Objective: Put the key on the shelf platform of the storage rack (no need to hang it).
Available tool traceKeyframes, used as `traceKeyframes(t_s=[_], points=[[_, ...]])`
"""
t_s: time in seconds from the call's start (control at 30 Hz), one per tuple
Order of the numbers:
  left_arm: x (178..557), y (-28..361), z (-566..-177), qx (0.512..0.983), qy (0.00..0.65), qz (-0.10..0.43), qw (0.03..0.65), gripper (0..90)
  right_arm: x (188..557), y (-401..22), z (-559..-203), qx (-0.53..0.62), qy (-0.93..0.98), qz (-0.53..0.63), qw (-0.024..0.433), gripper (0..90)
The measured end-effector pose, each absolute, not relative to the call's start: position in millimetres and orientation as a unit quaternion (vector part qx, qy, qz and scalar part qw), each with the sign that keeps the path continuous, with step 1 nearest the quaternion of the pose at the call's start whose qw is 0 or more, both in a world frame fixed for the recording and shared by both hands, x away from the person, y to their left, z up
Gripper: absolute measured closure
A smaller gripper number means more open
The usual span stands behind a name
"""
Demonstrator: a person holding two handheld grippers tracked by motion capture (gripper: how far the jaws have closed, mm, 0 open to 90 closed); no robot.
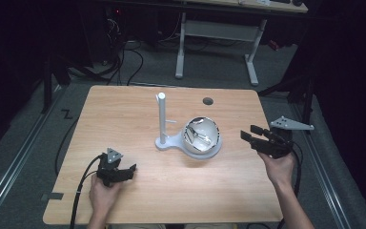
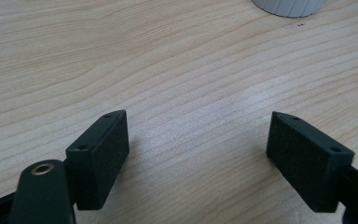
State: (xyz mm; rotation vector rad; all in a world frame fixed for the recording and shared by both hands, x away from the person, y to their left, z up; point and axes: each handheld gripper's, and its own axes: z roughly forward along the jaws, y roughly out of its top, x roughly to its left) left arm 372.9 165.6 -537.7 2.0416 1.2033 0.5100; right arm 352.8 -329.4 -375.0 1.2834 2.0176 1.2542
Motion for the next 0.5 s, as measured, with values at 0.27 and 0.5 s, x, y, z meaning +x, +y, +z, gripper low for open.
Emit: traceKeyframes(t_s=[0.27, 0.5], points=[[373, 166, -538, 0.789, 0.465, 0.197, 0.351, 21.3, 336, -345, -378, 0.473, 0.714, 0.465, 0.224, 47.8], [373, 166, -538, 0.789, 0.465, 0.197, 0.351, 21.3, 326, -352, -382, 0.477, 0.709, 0.467, 0.227, 47.4]])
